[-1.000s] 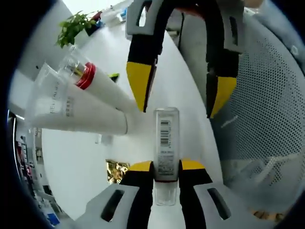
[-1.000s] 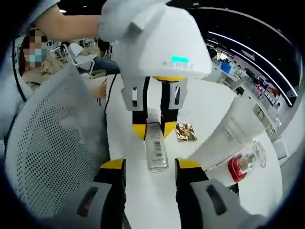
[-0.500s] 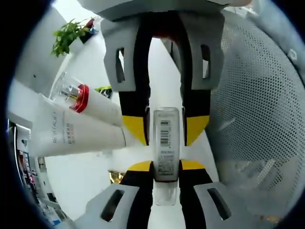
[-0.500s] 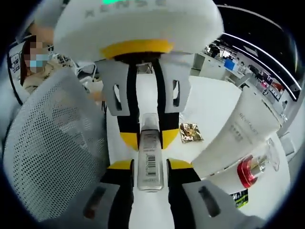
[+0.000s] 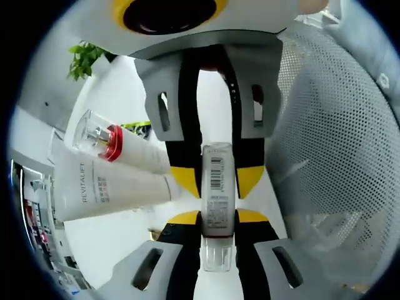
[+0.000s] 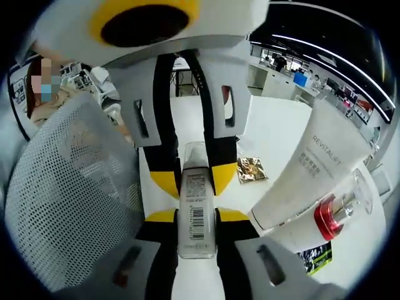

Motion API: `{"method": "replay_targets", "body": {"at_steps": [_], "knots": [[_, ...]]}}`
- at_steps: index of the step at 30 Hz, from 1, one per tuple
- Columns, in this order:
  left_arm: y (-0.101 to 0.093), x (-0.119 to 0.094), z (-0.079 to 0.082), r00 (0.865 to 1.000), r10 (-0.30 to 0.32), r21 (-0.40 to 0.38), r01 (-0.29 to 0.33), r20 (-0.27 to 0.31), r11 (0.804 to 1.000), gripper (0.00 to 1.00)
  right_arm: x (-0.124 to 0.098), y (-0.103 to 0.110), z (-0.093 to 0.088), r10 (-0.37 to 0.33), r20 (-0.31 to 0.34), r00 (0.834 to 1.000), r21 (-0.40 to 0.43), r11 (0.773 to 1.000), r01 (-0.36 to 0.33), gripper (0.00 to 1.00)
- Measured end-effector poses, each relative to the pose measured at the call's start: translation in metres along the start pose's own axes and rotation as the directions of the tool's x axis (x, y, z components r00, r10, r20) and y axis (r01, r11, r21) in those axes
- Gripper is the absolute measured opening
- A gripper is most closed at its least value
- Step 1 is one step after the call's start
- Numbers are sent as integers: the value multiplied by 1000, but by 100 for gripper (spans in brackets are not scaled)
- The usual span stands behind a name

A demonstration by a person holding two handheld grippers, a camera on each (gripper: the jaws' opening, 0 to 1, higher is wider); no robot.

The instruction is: Arrange the skincare products in the storage area until every visible bottle or jar stands upright without overlapping.

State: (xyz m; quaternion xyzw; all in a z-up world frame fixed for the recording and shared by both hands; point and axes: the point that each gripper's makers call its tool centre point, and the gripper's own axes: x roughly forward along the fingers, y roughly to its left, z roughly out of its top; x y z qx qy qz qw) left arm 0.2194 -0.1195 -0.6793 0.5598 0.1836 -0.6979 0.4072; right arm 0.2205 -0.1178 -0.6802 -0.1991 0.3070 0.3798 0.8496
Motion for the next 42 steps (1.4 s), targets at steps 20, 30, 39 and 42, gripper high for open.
{"method": "replay_targets", "body": {"at_steps": [20, 30, 39, 42], "knots": [[7, 12, 0, 978, 41, -98, -21, 207, 995, 22, -8, -4, -9, -26, -34, 999, -93, 995, 23, 21], [11, 13, -30, 964, 103, -264, -36, 243, 964, 25, -24, -8, -11, -49, -16, 999, -98, 994, 47, 21], [24, -7, -16, 859, 234, -517, 42, 456, 855, 26, -58, -18, 1, -90, 169, 981, 80, 994, 77, 21], [24, -15, -6, 812, 248, -547, 102, 528, 831, 26, -68, -23, 2, -98, 226, 969, 144, 987, 66, 21]]}}
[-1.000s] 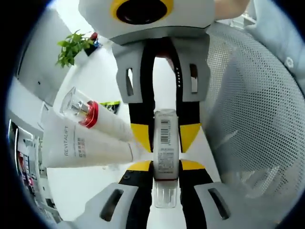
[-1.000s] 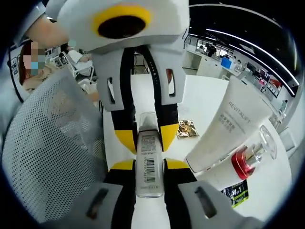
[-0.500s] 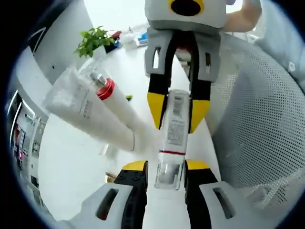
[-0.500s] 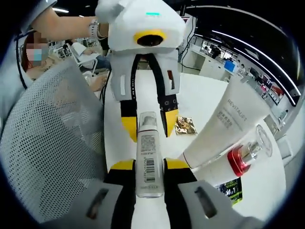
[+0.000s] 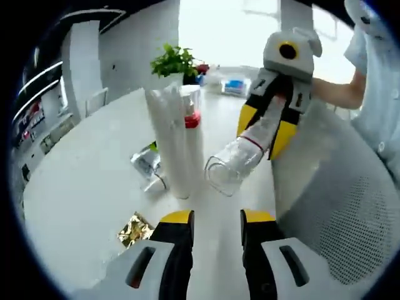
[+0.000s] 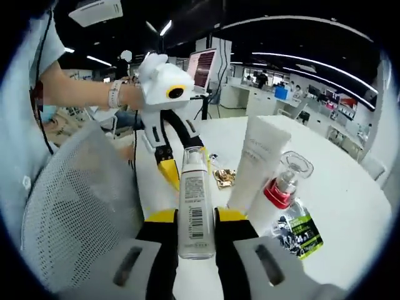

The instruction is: Arrange the skincare products in the storage area until every visible bottle or jar stands upright without overlapping.

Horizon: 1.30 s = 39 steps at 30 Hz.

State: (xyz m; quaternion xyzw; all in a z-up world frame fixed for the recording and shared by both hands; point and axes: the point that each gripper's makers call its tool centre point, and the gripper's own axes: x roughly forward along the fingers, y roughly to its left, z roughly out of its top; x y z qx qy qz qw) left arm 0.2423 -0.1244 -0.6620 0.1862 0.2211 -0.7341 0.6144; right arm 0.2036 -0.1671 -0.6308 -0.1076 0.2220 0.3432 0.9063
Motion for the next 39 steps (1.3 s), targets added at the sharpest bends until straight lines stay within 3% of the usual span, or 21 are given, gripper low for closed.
{"method": "replay_targets", "body": {"at_steps": [2, 5, 6, 8, 11, 13, 15, 16, 19, 21, 22, 28, 32, 36, 39], "knots": [[-4, -1, 12, 998, -17, -40, 19, 67, 999, 26, -5, 0, 6, 17, 63, 998, 50, 999, -20, 21], [-14, -6, 38, 976, -69, -97, 91, 206, 991, 25, -12, 2, 18, 29, 168, 985, 144, 988, -53, 21], [-13, -8, 47, 965, -61, -107, 92, 257, 990, 26, -14, 1, 20, 29, 179, 983, 156, 986, -58, 21], [-18, -15, 64, 931, -97, -139, 155, 352, 978, 26, -17, 1, 22, 34, 207, 978, 166, 984, -69, 21], [-24, -22, 88, 877, -108, -129, 189, 469, 974, 27, -21, 4, 33, 48, 291, 955, 218, 969, -115, 21], [-30, -23, 90, 872, -131, -137, 220, 471, 966, 30, -24, 9, 43, 70, 347, 935, 197, 970, -145, 21], [-36, -23, 97, 857, -148, -122, 237, 494, 964, 31, -24, 10, 50, 75, 385, 920, 229, 958, -174, 21], [-40, -24, 104, 837, -161, -117, 258, 522, 959, 29, -23, 9, 50, 71, 391, 918, 230, 958, -172, 21], [-47, -25, 114, 811, -177, -120, 289, 557, 950, 24, -21, 12, 54, 81, 412, 907, 236, 952, -193, 21], [-47, -26, 123, 792, -169, -131, 298, 587, 945, 25, -21, 16, 61, 93, 444, 891, 252, 942, -223, 21], [-48, -27, 125, 788, -166, -136, 301, 593, 944, 25, -21, 16, 61, 93, 443, 892, 246, 944, -220, 21], [-44, -21, 129, 801, -136, -166, 281, 583, 945, 24, -11, 19, 54, 92, 399, 912, 240, 950, -201, 21], [-48, -8, 124, 842, -126, -181, 255, 525, 950, 22, 1, 18, 33, 104, 249, 963, 170, 974, -149, 21], [-53, 0, 122, 873, -117, -182, 227, 473, 957, 20, 5, 21, 25, 109, 209, 972, 150, 979, -141, 22], [-55, 5, 121, 886, -103, -162, 194, 452, 968, 19, 7, 20, 19, 93, 177, 980, 123, 986, -115, 22]]}}
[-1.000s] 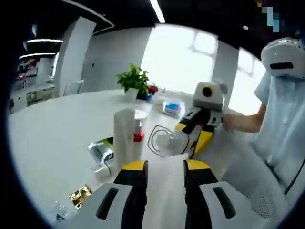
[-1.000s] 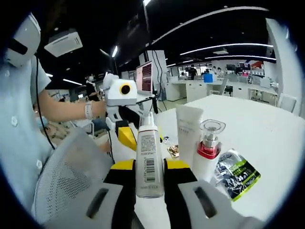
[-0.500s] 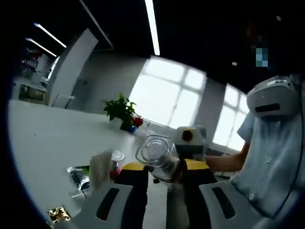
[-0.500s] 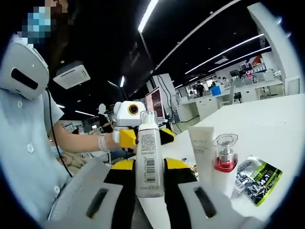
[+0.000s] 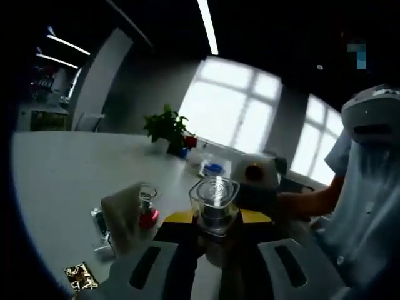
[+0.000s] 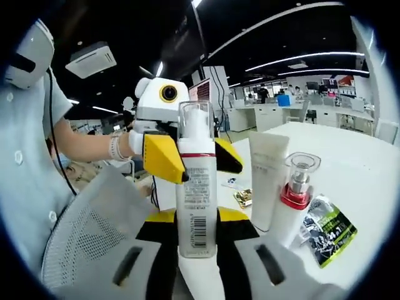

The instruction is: Arrange the skincare products in the storage area until every visible bottle or jar stands upright without overlapping.

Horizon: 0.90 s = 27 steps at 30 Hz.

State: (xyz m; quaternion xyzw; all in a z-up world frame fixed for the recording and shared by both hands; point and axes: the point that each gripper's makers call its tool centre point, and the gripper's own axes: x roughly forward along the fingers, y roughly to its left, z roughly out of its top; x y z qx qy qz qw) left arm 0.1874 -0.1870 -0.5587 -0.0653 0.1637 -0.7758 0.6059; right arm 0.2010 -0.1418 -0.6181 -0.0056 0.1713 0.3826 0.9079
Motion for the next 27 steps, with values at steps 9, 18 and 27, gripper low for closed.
{"method": "replay_targets", "body": {"at_steps": [9, 18, 27], "knots": [[28, 2, -20, 986, 135, 59, -129, -100, 990, 19, -9, -13, -22, -99, -129, 987, -84, 993, 89, 29], [58, 3, -52, 933, 283, 155, -253, -223, 955, 19, -39, -26, -24, -153, -132, 979, -15, 988, 152, 29], [64, 11, -69, 889, 368, 244, -307, -271, 920, 19, -39, -40, 17, -249, 50, 967, 171, 956, 237, 23]]}}
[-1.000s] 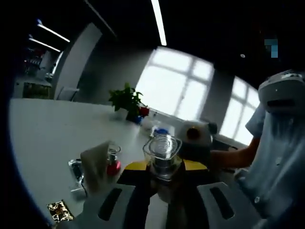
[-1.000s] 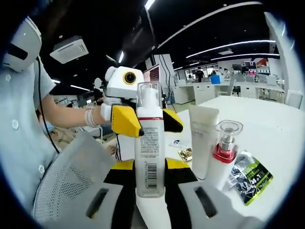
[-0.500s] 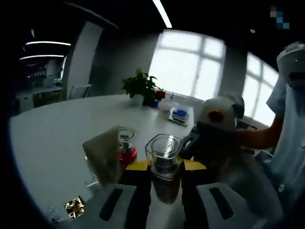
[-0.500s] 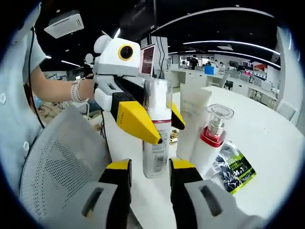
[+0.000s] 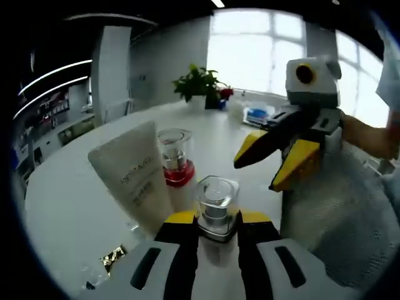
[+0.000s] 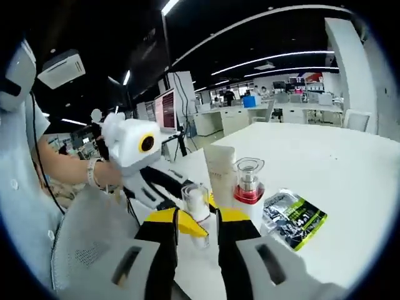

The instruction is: Arrange the skincare products in the storage area until every visible bottle or jar stands upright without overlapping.

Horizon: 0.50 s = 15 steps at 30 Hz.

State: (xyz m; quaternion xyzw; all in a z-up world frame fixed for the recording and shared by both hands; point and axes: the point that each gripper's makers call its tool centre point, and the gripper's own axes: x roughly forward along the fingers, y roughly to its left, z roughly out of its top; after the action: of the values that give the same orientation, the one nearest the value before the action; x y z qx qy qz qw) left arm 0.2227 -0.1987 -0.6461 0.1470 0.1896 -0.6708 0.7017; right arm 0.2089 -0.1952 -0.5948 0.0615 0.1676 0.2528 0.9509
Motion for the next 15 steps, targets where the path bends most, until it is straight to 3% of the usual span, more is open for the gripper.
{"method": "replay_targets", "body": {"at_steps": [4, 8, 15], "knots": [[-2, 3, -3, 1000, 15, 20, -15, -5, 1000, 19, 13, -3, -7, -20, -28, 999, 4, 1000, 20, 24], [-7, 6, -4, 1000, 19, 39, -19, -7, 999, 19, 23, 1, -6, -13, -10, 1000, 31, 999, 13, 25], [-6, 8, -1, 998, 55, 8, -55, 24, 998, 19, 30, -2, -11, -19, -45, 999, -9, 1000, 19, 23]]}}
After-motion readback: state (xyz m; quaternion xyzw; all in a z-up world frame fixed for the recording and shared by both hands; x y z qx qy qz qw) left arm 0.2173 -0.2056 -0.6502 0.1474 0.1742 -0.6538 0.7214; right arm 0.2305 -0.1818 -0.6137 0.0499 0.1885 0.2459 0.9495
